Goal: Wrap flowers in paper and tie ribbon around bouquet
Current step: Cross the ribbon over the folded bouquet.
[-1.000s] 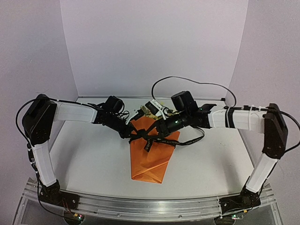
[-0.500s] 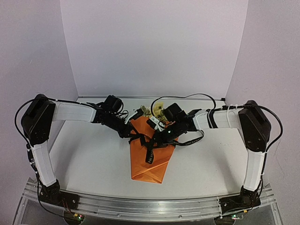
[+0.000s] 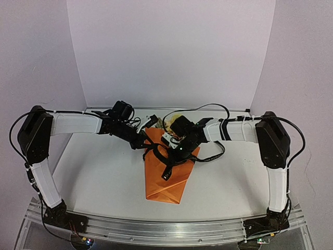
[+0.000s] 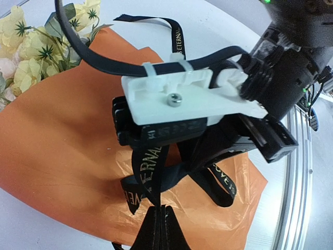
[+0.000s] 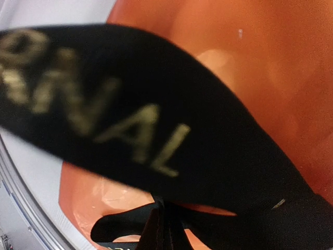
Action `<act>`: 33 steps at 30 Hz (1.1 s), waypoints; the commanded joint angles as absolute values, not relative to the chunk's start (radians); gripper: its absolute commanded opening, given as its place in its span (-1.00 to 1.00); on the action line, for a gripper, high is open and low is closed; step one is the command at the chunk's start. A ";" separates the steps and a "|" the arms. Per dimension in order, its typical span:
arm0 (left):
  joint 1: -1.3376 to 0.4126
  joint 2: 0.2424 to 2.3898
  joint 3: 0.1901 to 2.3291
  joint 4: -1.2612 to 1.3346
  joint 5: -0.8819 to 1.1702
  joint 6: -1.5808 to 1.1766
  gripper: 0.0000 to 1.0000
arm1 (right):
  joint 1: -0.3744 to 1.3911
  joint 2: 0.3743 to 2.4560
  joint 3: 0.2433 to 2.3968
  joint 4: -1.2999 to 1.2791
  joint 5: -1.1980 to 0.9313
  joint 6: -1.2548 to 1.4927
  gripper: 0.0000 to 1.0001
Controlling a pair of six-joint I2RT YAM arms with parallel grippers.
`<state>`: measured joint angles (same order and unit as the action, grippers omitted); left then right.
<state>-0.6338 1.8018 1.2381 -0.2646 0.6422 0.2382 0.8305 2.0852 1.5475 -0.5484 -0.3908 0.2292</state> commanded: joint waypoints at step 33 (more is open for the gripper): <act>-0.629 1.778 1.192 -0.108 0.650 0.025 -0.19 | 0.866 2.041 1.569 -0.439 -0.131 0.253 -0.17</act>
<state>-0.6331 1.7726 1.1503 -0.1142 0.5884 0.0353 0.8591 2.1420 1.5968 -0.4922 -0.1285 0.2680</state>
